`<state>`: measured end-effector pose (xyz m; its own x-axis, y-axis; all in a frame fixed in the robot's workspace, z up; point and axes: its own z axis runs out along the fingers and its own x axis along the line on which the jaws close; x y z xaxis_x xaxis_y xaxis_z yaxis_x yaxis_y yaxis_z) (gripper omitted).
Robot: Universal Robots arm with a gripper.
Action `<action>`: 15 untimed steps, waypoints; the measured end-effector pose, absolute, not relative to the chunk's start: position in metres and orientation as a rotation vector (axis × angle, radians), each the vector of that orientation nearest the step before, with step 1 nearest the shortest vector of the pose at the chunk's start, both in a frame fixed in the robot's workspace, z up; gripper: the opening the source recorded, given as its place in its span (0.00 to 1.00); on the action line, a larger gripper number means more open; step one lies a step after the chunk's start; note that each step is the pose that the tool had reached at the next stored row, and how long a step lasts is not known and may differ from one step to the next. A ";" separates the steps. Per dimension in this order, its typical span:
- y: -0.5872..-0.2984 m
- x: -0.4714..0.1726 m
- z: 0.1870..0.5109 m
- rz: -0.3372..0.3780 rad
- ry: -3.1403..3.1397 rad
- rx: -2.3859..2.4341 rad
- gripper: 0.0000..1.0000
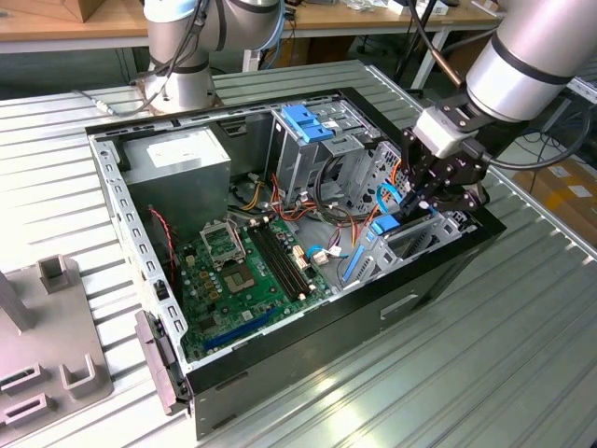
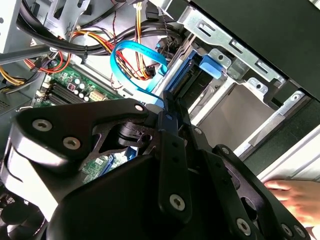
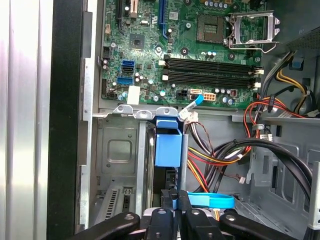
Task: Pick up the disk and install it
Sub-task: 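Insert the first disk wire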
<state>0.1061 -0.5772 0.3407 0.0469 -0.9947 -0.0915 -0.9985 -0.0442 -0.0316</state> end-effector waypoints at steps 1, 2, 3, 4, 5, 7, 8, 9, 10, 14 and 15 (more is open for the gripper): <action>-0.577 0.106 0.341 0.068 2.110 -2.209 0.16; -0.577 0.106 0.341 0.068 2.110 -2.209 0.16; -0.577 0.106 0.340 0.068 2.110 -2.209 0.16; -0.577 0.106 0.340 0.068 2.110 -2.209 0.16; -0.577 0.106 0.340 0.068 2.110 -2.209 0.16; -0.577 0.106 0.340 0.068 2.110 -2.209 0.16; -0.577 0.106 0.340 0.068 2.110 -2.209 0.17; -0.577 0.106 0.346 0.068 2.110 -2.209 0.30; -0.577 0.106 0.349 0.068 2.110 -2.209 0.30; -0.577 0.106 0.352 0.068 2.110 -2.209 0.30; -0.577 0.106 0.352 0.068 2.110 -2.209 0.30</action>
